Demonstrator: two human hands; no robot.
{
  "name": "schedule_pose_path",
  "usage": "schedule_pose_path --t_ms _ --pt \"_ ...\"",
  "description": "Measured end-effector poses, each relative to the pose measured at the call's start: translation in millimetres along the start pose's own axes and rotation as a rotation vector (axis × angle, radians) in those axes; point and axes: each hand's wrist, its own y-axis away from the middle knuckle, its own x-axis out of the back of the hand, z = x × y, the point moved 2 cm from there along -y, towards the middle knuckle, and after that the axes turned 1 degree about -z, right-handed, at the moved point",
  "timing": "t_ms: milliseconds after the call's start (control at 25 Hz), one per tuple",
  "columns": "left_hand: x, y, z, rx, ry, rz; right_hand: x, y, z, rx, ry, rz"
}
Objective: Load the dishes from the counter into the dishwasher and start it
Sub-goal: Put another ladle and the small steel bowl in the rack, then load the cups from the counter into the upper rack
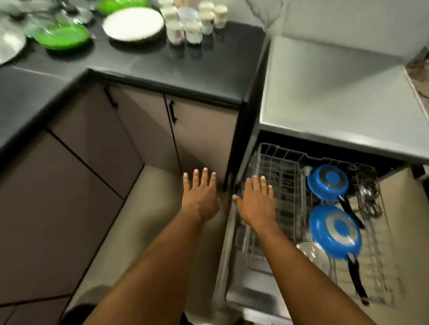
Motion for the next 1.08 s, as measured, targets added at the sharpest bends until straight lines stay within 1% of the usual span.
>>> schedule_pose_path --t_ms 200,400,480,600,760,920,1080 --pt "74.3 -39.2 -121.6 0.045 0.027 0.128 47.2 -61.2 -133.6 0.063 -0.014 0.126" --pt "130.1 -62.1 -222.6 0.105 0.009 0.167 74.6 -103.5 -233.0 0.104 -0.07 0.154" --pt "148.1 -77.1 -252.0 0.121 0.014 0.174 81.6 -121.2 -260.1 0.11 -0.084 0.155" --pt "162.2 -96.7 -268.6 0.114 0.046 0.155 85.7 -144.4 -273.7 0.094 -0.1 0.148" --pt "171.6 -132.7 -275.6 0.075 0.031 0.134 90.7 -185.4 -279.4 0.053 -0.135 0.142" --pt "183.5 -180.9 -280.3 0.06 0.017 0.109 101.1 -237.3 -281.2 0.042 -0.164 0.151" --pt "212.6 -244.9 -284.2 0.071 0.01 0.097 122.7 -297.6 -280.7 0.063 -0.2 0.193"
